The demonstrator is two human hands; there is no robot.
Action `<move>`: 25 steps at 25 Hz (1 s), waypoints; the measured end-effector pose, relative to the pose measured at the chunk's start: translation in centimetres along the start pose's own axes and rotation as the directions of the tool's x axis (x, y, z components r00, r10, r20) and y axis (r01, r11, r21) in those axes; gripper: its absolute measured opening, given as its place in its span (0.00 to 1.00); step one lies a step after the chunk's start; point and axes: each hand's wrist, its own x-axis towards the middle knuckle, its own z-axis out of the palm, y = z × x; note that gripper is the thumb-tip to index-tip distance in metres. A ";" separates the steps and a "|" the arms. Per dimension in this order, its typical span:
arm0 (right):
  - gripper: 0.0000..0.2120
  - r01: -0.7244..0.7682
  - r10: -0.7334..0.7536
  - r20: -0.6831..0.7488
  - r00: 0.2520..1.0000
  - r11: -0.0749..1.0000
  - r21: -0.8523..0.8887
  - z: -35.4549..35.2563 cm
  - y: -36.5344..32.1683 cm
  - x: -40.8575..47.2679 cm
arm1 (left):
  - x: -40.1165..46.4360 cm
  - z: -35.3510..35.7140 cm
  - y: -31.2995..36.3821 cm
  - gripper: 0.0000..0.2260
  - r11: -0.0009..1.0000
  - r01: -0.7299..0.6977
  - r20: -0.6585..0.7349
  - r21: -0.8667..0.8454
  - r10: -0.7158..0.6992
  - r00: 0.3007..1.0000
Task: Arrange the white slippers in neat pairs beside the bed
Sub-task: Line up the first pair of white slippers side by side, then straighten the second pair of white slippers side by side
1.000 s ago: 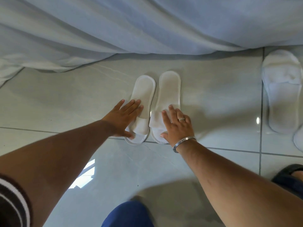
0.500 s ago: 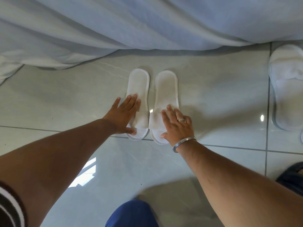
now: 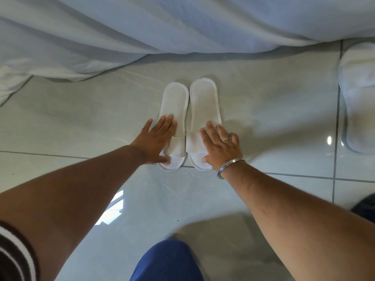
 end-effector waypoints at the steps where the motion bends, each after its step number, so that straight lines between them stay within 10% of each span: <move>1: 0.50 0.003 -0.003 -0.006 1.000 1.000 -0.003 0.0 0.1 0.0 | 0.0 0.0 0.1 0.58 1.000 0.004 0.001 -0.013 -0.004 1.000; 19: 0.42 0.004 -0.001 0.096 0.995 0.999 -0.036 -1.9 -0.1 -0.5 | -0.9 -2.0 0.9 0.61 0.996 0.051 0.091 -0.075 -0.045 0.995; 25: 0.36 -0.124 0.128 0.015 0.992 0.980 -0.154 -11.2 17.6 -5.9 | 5.2 -12.4 9.3 0.44 0.996 -0.062 -0.152 -0.061 0.052 0.987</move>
